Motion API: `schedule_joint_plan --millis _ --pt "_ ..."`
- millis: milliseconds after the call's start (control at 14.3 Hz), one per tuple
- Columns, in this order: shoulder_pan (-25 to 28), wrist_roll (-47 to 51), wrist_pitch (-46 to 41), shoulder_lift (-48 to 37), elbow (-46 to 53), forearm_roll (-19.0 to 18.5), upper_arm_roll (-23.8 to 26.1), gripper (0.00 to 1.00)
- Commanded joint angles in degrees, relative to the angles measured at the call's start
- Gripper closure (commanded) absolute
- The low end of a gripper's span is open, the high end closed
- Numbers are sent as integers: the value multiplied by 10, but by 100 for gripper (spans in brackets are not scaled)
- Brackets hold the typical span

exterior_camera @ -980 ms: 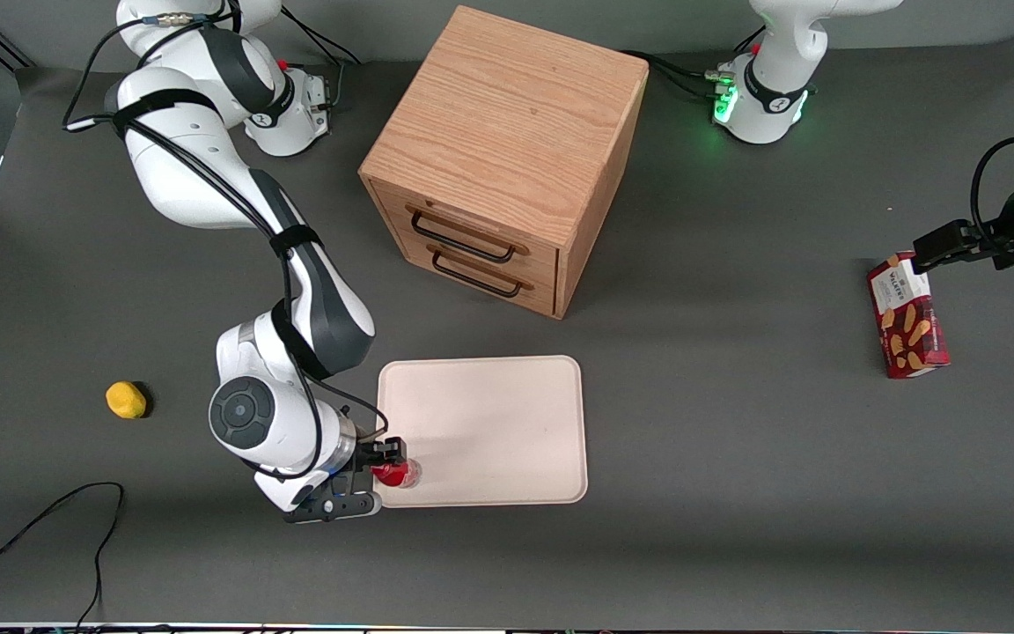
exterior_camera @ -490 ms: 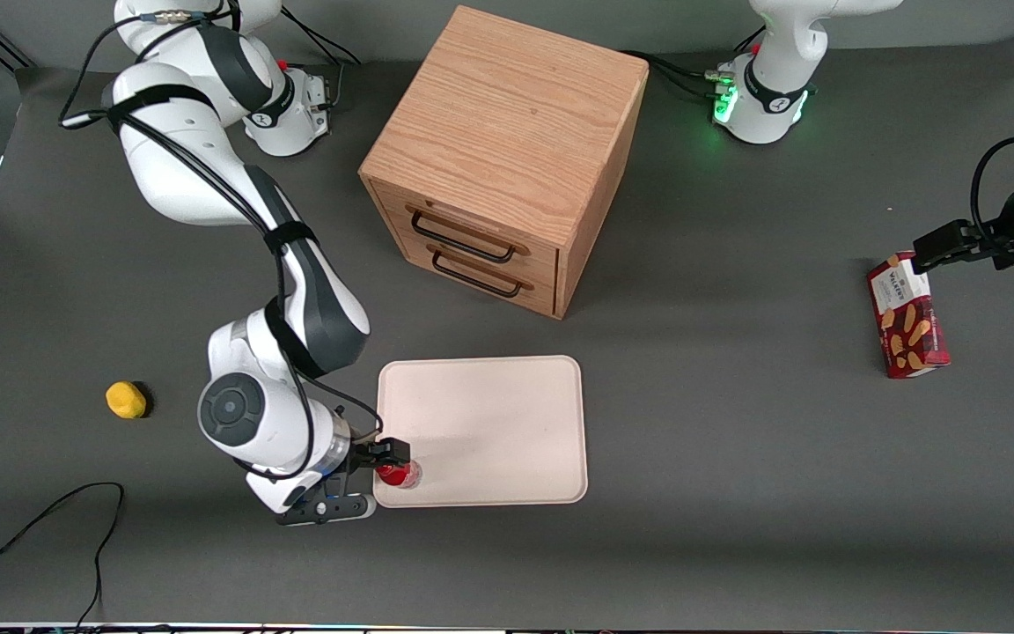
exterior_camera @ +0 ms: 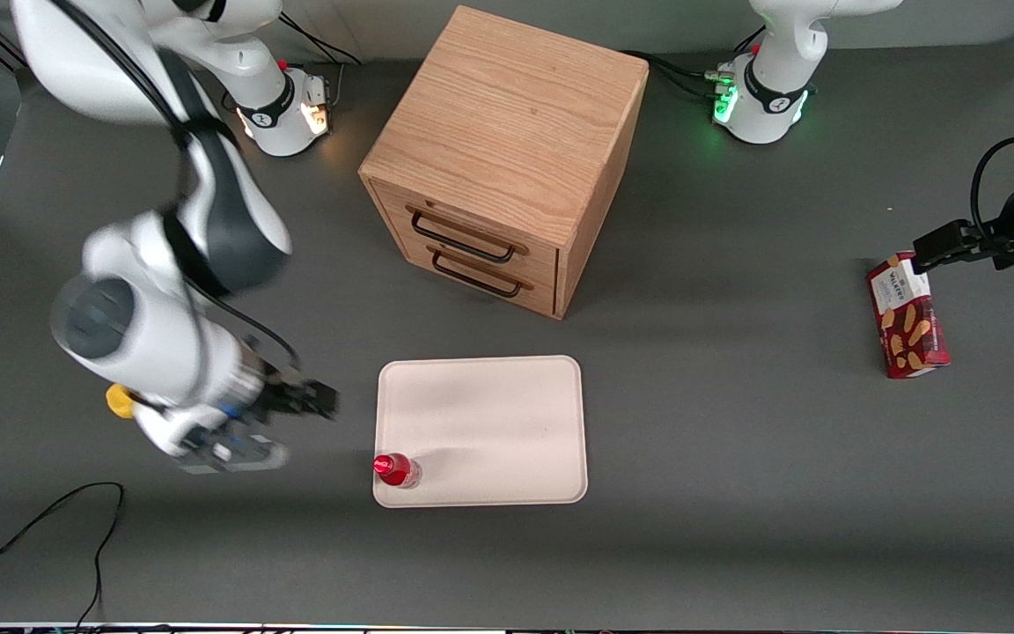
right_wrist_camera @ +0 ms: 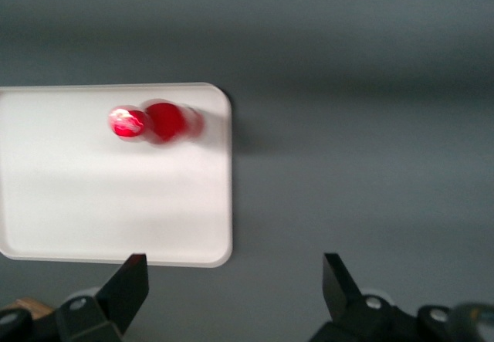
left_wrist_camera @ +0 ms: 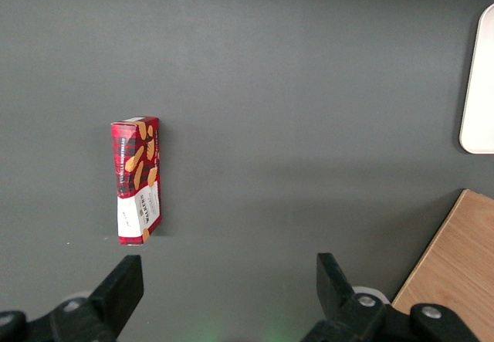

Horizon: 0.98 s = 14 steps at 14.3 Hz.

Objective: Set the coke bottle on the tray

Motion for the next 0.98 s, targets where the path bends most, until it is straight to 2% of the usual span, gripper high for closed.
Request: schedule_joint_plan --millis 0,210,420,560,910 --pt "3 -20 30 -174 -218 15 -45 0" --pt "4 -27 32 -281 -315 8 -73 0" --pt "4 -44 -12 -345 -345 4 -90 0" --pt "3 -51 -58 -354 -321 -45 -88 0" --pt "2 -43 -72 -345 -301 -48 -90 0"
